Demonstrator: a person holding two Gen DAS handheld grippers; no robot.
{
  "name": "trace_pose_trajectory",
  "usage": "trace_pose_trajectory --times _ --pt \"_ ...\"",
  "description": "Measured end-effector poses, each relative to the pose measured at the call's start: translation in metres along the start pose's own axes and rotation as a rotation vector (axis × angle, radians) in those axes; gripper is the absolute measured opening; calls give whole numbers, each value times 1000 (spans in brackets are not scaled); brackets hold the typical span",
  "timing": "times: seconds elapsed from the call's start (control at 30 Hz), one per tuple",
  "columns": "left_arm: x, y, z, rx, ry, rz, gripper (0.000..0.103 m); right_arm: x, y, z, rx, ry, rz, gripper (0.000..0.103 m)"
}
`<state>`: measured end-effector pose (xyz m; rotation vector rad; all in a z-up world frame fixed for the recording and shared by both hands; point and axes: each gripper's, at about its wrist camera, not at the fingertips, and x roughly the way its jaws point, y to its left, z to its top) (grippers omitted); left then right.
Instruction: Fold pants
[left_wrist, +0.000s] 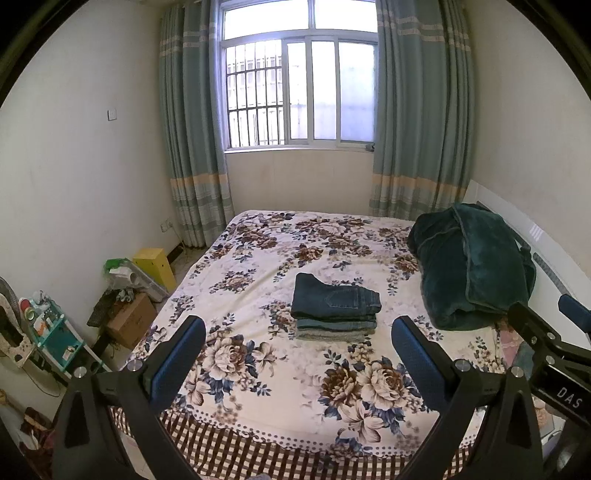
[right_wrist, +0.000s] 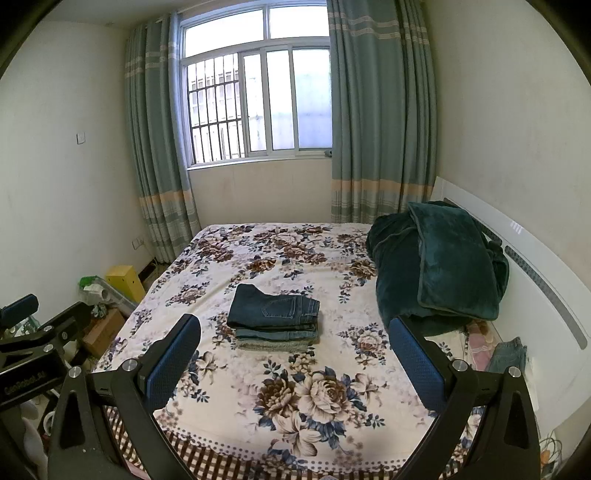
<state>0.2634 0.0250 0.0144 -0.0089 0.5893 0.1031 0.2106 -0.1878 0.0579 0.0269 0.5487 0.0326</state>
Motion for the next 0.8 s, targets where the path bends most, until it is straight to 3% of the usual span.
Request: trace_pose_trajectory --times 0.8 --pt "-13 -1 10 2 -15 -10 103 -2 -2 5 5 -3 -5 103"
